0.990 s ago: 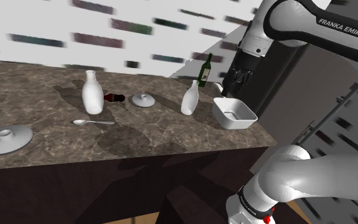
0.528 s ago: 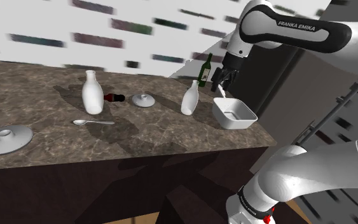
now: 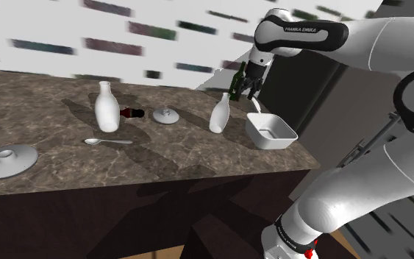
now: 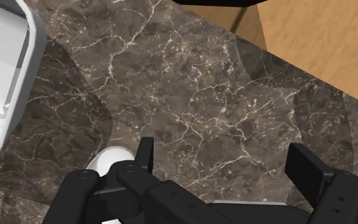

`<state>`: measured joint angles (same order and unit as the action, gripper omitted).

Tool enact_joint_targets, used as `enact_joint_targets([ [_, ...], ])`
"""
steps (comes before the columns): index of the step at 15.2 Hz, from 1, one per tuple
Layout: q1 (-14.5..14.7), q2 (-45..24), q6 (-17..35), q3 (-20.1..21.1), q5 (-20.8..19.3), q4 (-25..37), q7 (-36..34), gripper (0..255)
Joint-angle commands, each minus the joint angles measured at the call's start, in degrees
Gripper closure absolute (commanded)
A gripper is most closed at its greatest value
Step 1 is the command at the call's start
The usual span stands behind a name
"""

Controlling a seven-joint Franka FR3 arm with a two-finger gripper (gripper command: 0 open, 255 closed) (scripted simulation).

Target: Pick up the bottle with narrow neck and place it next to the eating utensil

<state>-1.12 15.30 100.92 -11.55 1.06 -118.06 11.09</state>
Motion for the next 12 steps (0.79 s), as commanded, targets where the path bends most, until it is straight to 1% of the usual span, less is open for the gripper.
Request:
enact_joint_targets([
  [1, -0.20, -4.15, 1.69, -0.80, 0.22, 2.40, 1.16, 0],
  [7, -1.38, -17.17, 3.71, -2.81, 1.99, 13.25, 4.75, 0],
  [12, -3.24, -28.65, 3.40, -3.76, 4.19, 24.86, 7.43, 0],
])
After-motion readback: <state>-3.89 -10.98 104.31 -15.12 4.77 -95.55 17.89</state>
